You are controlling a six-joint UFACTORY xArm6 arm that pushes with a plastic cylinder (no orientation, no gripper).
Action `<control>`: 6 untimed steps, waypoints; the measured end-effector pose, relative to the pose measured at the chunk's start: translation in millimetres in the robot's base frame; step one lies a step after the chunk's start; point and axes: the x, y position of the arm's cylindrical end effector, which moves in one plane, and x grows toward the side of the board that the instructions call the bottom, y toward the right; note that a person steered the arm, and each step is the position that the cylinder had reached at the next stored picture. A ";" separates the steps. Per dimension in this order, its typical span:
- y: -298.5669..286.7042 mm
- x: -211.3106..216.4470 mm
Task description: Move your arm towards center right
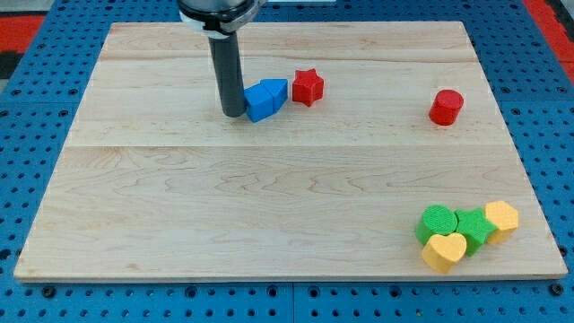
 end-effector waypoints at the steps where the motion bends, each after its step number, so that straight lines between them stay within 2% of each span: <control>1: 12.4 20.3; 2: 68.2 59.3; 3: 161.9 38.3; 5: 340.6 39.1; 6: 361.1 7.7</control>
